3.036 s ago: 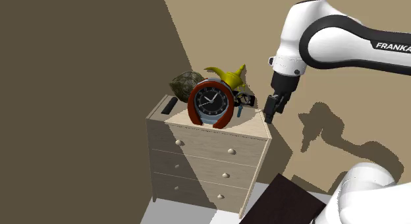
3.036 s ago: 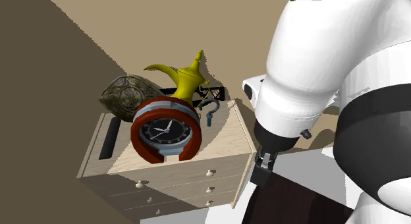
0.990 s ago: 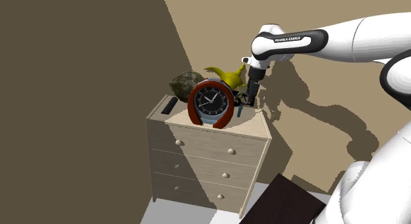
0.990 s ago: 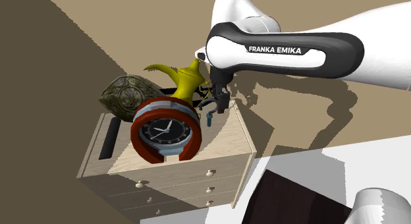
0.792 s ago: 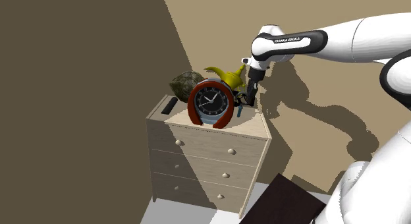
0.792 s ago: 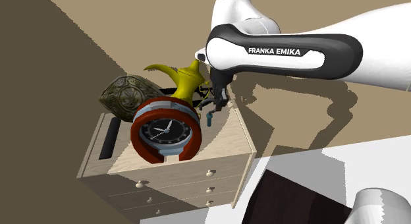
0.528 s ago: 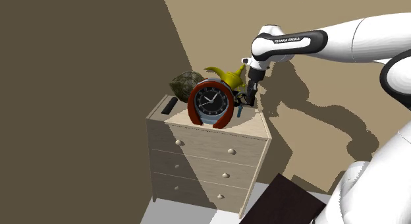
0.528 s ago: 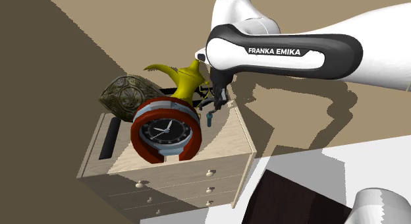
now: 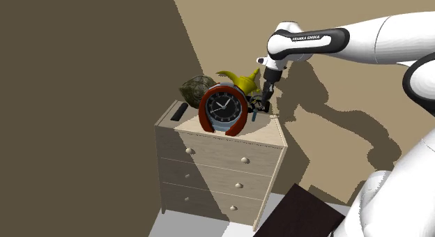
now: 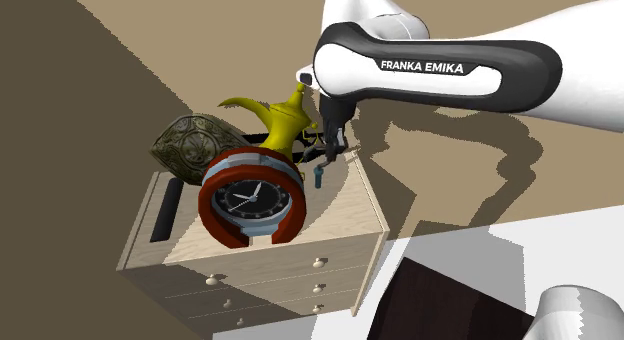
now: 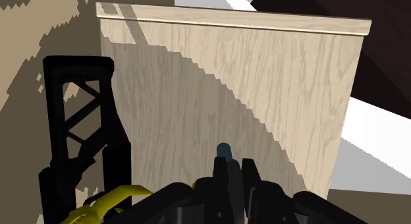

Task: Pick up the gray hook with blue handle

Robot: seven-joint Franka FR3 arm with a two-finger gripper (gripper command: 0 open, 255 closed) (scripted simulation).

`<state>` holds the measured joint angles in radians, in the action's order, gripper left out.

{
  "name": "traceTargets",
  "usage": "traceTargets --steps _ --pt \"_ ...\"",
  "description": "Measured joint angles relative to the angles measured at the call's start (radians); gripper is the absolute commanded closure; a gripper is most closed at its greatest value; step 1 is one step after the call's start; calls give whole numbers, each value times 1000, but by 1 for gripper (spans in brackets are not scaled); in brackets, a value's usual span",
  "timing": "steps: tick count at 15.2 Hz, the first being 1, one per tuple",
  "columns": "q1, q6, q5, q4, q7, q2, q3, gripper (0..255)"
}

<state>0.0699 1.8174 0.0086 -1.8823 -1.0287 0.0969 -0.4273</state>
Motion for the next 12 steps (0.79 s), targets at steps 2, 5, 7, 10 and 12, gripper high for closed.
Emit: traceTargets --steps 2,5,7,10,12 --pt "0 -24 0 24 1 0 0 255" --pt "1 -67 3 74 0 -8 0 255" --pt "1 -91 3 98 1 -8 0 255" --pt "2 -133 3 142 4 -9 2 255" --pt "2 -156 7 171 3 -17 1 255"
